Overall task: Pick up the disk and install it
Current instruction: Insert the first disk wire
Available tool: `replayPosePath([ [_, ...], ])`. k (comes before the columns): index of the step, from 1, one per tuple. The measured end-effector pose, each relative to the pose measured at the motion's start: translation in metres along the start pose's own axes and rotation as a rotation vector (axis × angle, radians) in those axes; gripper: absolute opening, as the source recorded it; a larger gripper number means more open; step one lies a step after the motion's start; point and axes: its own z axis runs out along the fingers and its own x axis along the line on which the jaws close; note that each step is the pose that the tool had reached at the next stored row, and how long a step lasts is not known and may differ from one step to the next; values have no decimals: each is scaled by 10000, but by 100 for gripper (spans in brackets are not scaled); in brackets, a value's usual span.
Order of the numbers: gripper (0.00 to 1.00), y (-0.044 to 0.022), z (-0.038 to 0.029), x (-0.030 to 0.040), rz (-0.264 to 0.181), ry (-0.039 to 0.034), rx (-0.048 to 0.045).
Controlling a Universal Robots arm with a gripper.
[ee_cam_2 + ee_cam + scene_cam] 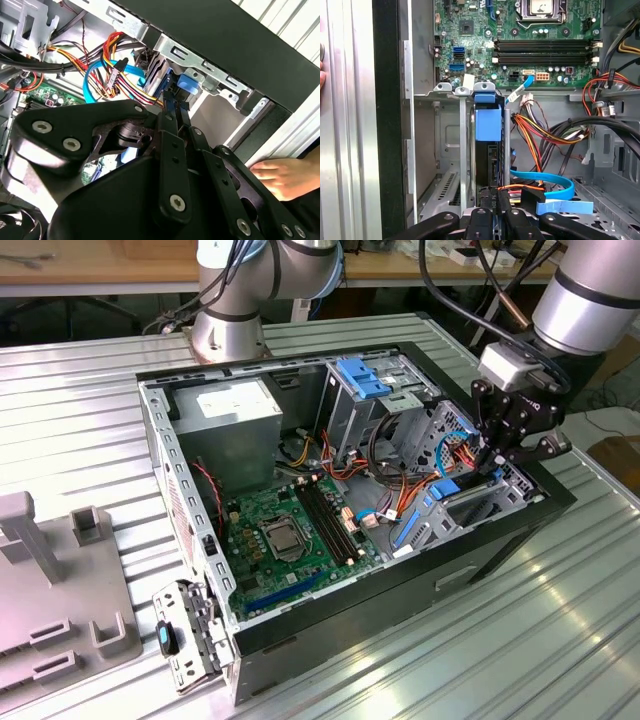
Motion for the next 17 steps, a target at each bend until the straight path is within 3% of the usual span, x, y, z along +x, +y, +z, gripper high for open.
replayPosePath([
  [17,16,4,29,-2,188,17,-9],
])
